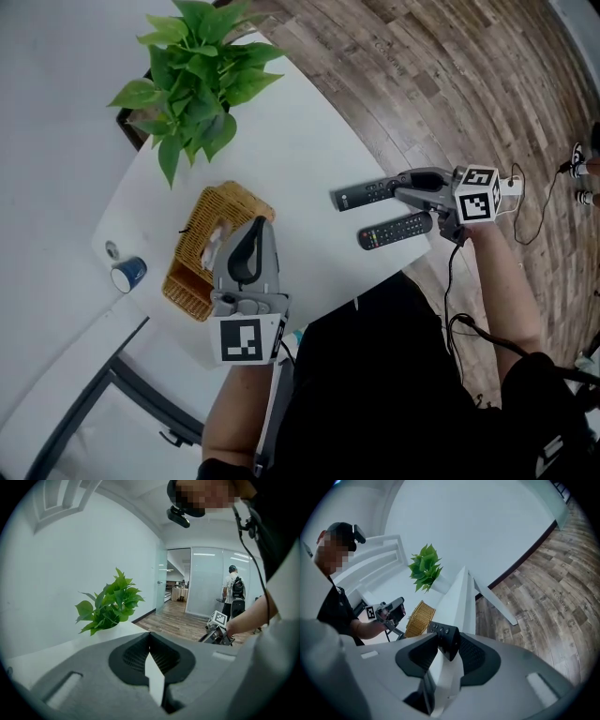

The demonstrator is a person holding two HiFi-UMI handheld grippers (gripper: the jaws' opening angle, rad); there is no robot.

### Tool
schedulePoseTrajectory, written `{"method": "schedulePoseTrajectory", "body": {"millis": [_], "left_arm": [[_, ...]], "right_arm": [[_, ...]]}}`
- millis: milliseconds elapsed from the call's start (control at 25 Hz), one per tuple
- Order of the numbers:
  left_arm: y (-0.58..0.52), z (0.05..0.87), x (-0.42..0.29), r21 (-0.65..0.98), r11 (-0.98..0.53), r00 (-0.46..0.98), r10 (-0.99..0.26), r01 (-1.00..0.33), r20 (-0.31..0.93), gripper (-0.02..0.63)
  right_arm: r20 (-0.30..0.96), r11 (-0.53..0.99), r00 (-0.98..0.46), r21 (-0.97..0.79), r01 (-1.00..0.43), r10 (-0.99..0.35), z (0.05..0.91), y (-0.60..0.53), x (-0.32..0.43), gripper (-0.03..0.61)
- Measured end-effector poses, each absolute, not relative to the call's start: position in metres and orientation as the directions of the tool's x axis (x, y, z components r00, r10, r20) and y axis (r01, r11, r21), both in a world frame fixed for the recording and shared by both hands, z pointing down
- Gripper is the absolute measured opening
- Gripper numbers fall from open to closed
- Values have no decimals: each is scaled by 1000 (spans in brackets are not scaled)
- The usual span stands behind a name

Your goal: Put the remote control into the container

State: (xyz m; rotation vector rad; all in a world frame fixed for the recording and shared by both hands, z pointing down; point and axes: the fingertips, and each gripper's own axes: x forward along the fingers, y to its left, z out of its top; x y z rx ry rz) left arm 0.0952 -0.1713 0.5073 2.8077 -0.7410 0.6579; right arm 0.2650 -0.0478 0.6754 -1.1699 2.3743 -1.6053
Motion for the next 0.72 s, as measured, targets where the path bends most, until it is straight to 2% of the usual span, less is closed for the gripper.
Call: {"method": "schedulePoseTrajectory", "body": {"millis": [400, 720], "left_arm": [[-175, 498, 85, 29, -837, 753, -475, -546, 455, 2], [-174, 471, 66, 4, -793, 719, -549, -609, 426, 2]], "right_arm": [[290, 288, -760, -800, -526, -581, 646, -54, 255, 72], [289, 365, -809, -779, -509, -512, 614, -53, 244, 71]]}}
